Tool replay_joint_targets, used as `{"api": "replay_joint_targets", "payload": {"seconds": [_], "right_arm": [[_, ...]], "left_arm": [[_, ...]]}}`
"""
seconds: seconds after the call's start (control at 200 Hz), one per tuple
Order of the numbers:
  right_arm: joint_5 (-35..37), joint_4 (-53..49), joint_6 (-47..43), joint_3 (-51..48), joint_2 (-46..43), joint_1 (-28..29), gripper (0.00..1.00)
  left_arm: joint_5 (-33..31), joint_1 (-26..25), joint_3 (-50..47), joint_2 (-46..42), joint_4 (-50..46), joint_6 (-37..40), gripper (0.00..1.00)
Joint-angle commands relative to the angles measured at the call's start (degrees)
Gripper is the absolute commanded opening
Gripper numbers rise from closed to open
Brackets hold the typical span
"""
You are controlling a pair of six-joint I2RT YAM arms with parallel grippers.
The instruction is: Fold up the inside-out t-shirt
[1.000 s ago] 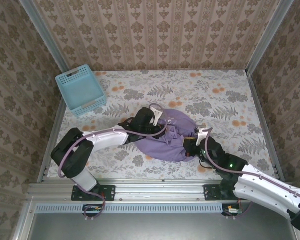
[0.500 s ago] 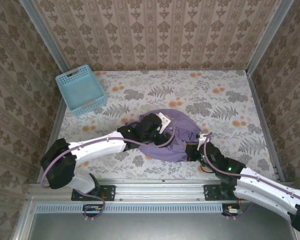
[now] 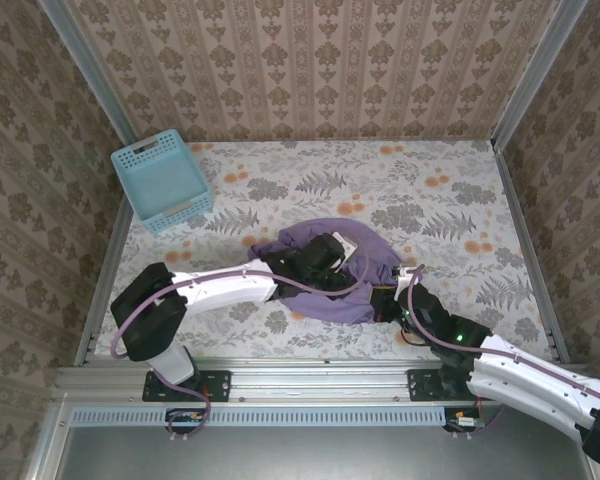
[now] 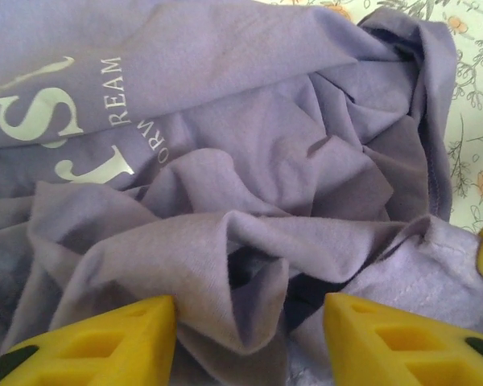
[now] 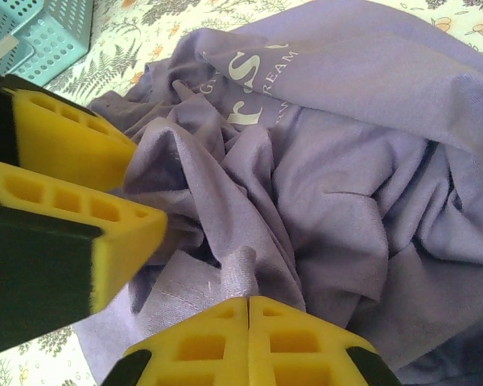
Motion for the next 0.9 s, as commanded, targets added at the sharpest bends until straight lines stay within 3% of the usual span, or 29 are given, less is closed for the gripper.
{"api": "replay_joint_targets", "payload": {"seconds": [0.0,0.205,0.385,0.49,0.715,0.895], "right_arm": [[0.02,1.22,0.84,0.79,-0.07,-0.41,0.00],[0.94,-0.09,0.58,1.14,-0.04,-0.38,0.00],[1.54,-2.13,1.42,0.90,0.45,-1.58,0.00],[0.03,-2.61,1.85,0.24,0.50,-2.46,0.00],[-3.01,-6.24,-1.87,2.70,0.40,-3.01,0.22],[-5.06,-13.95,-5.49,8.76,3.41,-3.25,0.32]], "left_arm": [[-2.83,-0.32,3.36,1.99,-2.75,-2.21,0.48],[-6.50,0.02,4.47,2.70,-5.05,-2.75,0.22],[-4.79,0.64,1.18,-1.96,-1.53,-2.01,0.00],[0.32,2.10,-1.78,-5.70,1.65,-2.37,0.00],[5.96,3.56,-5.89,-9.88,5.34,-1.80,0.00],[7.34,3.79,-6.61,-9.98,6.15,-2.16,0.00]]}}
